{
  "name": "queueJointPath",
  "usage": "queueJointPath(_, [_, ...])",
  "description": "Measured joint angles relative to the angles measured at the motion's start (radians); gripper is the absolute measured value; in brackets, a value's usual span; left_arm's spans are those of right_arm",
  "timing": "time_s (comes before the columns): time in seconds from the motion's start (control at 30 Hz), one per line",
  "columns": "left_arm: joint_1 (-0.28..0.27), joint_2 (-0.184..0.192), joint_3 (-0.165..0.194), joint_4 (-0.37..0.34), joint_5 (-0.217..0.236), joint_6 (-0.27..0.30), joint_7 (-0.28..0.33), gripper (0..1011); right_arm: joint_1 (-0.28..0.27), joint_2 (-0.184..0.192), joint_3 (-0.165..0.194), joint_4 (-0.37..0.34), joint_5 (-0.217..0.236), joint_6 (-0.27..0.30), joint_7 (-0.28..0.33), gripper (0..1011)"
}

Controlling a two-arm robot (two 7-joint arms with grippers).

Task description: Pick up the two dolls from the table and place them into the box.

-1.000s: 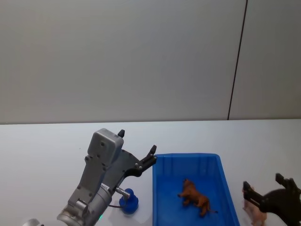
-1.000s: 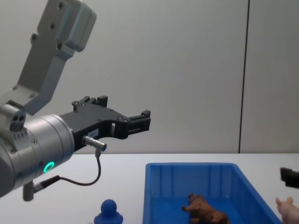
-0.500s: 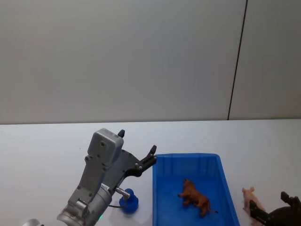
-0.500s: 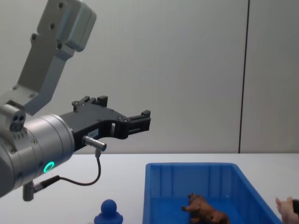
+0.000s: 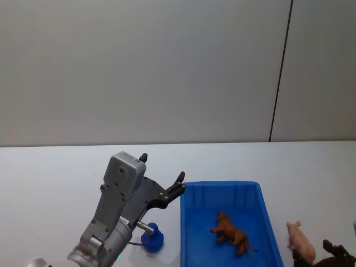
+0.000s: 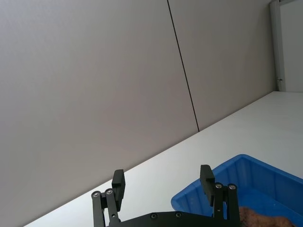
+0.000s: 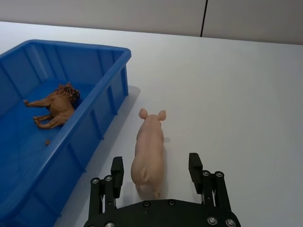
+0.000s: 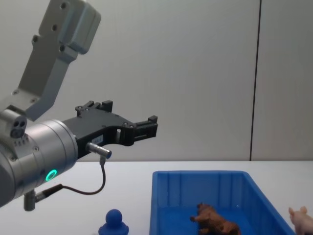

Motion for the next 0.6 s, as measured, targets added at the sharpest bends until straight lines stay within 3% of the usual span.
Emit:
queueJointPath(0.13, [0.0, 0.0, 0.0, 0.0, 0.0, 0.0, 0.0, 1002, 0.005, -0.004, -0.003, 0.016, -0.007, -0.003, 0.006, 744])
queueJointPath(0.27, [0.0, 0.0, 0.0, 0.0, 0.0, 0.0, 0.0, 1001, 0.009, -0.008, -0.005, 0.029, -0.012, -0.006, 0.008, 673])
queueJointPath(0.47, [0.0, 0.0, 0.0, 0.0, 0.0, 0.0, 0.0, 1001, 0.016, -0.013, -0.006, 0.043, -0.019, -0.016, 0.008, 441])
queueJointPath(0.6, [0.0, 0.0, 0.0, 0.0, 0.0, 0.0, 0.0, 1001, 0.02, -0.016, -0.006, 0.047, -0.02, -0.025, 0.007, 386])
